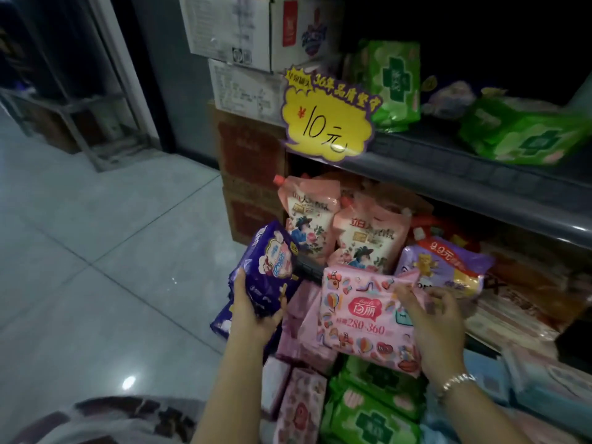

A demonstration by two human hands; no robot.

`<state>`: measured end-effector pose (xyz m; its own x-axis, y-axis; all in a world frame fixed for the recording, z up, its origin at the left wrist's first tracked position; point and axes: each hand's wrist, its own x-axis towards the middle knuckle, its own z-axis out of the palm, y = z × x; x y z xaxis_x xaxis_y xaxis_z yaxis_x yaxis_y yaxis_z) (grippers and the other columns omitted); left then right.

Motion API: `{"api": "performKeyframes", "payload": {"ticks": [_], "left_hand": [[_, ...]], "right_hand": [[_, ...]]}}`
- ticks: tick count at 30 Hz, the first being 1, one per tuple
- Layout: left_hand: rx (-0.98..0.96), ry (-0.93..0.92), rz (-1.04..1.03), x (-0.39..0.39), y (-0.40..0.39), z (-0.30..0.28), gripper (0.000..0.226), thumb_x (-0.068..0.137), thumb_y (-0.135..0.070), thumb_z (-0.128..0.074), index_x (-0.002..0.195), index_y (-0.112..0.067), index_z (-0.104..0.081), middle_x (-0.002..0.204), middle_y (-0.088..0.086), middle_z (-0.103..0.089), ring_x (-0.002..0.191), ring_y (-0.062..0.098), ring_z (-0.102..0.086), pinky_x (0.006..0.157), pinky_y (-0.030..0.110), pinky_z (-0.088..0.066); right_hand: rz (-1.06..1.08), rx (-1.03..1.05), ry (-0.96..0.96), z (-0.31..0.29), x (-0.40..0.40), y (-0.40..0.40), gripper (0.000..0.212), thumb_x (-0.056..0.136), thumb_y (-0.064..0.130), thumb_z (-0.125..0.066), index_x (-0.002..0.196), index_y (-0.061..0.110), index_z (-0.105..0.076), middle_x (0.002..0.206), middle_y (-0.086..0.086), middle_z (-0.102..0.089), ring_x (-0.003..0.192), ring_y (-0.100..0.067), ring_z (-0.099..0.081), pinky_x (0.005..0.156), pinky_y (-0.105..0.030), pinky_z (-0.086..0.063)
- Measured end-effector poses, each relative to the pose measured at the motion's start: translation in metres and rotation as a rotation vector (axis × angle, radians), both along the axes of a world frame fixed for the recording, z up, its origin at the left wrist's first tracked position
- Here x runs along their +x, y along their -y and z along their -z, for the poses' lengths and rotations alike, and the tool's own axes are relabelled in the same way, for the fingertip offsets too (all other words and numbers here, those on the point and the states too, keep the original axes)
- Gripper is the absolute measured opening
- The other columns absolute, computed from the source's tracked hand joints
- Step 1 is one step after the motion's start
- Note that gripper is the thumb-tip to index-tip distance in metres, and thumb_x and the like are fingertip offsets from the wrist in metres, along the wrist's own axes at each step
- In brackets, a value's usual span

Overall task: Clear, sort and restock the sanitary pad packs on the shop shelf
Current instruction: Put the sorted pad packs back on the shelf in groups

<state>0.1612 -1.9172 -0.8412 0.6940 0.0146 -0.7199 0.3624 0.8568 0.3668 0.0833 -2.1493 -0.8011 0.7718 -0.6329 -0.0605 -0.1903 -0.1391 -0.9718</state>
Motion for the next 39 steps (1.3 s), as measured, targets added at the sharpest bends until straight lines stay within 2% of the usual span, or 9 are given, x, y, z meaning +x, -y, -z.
{"api": "performKeyframes", "payload": {"ticks": [3,11,17,20,24,29,33,37,39], "left_hand": [[-0.113,-0.065,-0.046,0.015,-0.010,0.020,0.066,0.078,-0.056,-0.069,0.128,-0.014,-0.057,0.123,0.009,-0.061,0.100,0.028,-0.063,0.067,0.038,-0.054],[-0.271,-0.126,-0.076,0.034,0.000,0.070,0.069,0.078,-0.063,-0.063,0.127,-0.015,-0.056,0.121,0.010,-0.061,0.097,0.026,-0.063,0.074,0.040,-0.054],[0.069,-0.222,0.088,0.035,0.003,0.094,0.070,0.081,-0.069,-0.055,0.128,-0.017,-0.048,0.123,0.009,-0.056,0.114,0.029,-0.052,0.095,0.046,-0.044],[0.244,-0.221,0.053,0.037,0.002,0.100,0.075,0.079,-0.060,-0.065,0.136,-0.017,-0.042,0.128,0.010,-0.057,0.106,0.028,-0.056,0.082,0.045,-0.046],[0.438,-0.250,0.151,0.045,-0.005,0.107,0.082,0.078,-0.049,-0.074,0.142,-0.016,-0.034,0.134,0.014,-0.053,0.114,0.032,-0.058,0.088,0.046,-0.052],[0.402,-0.228,0.062,0.039,-0.006,0.109,0.065,0.082,-0.041,-0.072,0.130,-0.007,-0.046,0.110,0.011,-0.063,0.087,0.022,-0.063,0.071,0.034,-0.052],[0.379,-0.123,-0.236,0.019,-0.001,0.123,0.048,0.088,-0.040,-0.068,0.123,-0.012,-0.050,0.121,0.012,-0.063,0.085,0.021,-0.066,0.059,0.030,-0.055],[0.391,-0.316,-0.368,0.004,-0.008,0.141,0.051,0.086,-0.043,-0.068,0.122,-0.013,-0.047,0.123,0.013,-0.058,0.097,0.032,-0.065,0.081,0.047,-0.057],[0.345,-0.354,-0.355,-0.002,-0.011,0.151,0.060,0.088,-0.038,-0.067,0.133,-0.007,-0.041,0.127,0.015,-0.054,0.095,0.031,-0.063,0.079,0.045,-0.055]], "right_hand": [[-0.011,-0.008,-0.050,0.014,0.006,-0.006,0.042,0.075,0.045,-0.075,0.102,0.021,-0.054,0.092,0.015,-0.051,0.082,-0.011,-0.051,0.073,-0.034,-0.040],[0.010,0.009,-0.051,0.021,0.023,-0.016,0.038,0.079,0.037,-0.074,0.101,0.015,-0.052,0.087,0.011,-0.055,0.068,-0.005,-0.053,0.052,-0.024,-0.038],[0.027,0.005,-0.062,0.039,0.034,-0.031,0.035,0.071,0.046,-0.079,0.088,0.032,-0.052,0.095,0.005,-0.062,0.082,-0.019,-0.064,0.069,-0.039,-0.056],[0.012,0.021,-0.068,0.042,0.032,-0.037,0.035,0.068,0.047,-0.080,0.084,0.036,-0.050,0.099,0.009,-0.060,0.091,-0.022,-0.063,0.080,-0.050,-0.056],[0.007,0.038,-0.078,0.042,0.029,-0.040,0.044,0.059,0.057,-0.076,0.086,0.033,-0.051,0.100,0.007,-0.059,0.089,-0.019,-0.062,0.081,-0.048,-0.055],[0.032,0.048,-0.074,0.043,0.027,-0.043,0.058,0.045,0.074,-0.074,0.082,0.037,-0.051,0.101,-0.002,-0.065,0.088,-0.028,-0.067,0.076,-0.054,-0.057],[0.004,0.065,-0.045,0.043,0.030,-0.047,0.046,0.057,0.057,-0.078,0.084,0.033,-0.050,0.096,0.004,-0.061,0.084,-0.020,-0.062,0.069,-0.036,-0.054],[-0.022,0.079,0.012,0.046,0.039,-0.061,0.036,0.069,0.040,-0.079,0.088,0.029,-0.050,0.095,0.009,-0.058,0.081,-0.011,-0.058,0.062,-0.025,-0.044],[-0.027,0.078,0.006,0.050,0.043,-0.068,0.035,0.071,0.039,-0.079,0.086,0.031,-0.048,0.094,0.007,-0.060,0.078,-0.013,-0.059,0.060,-0.025,-0.044]]}}
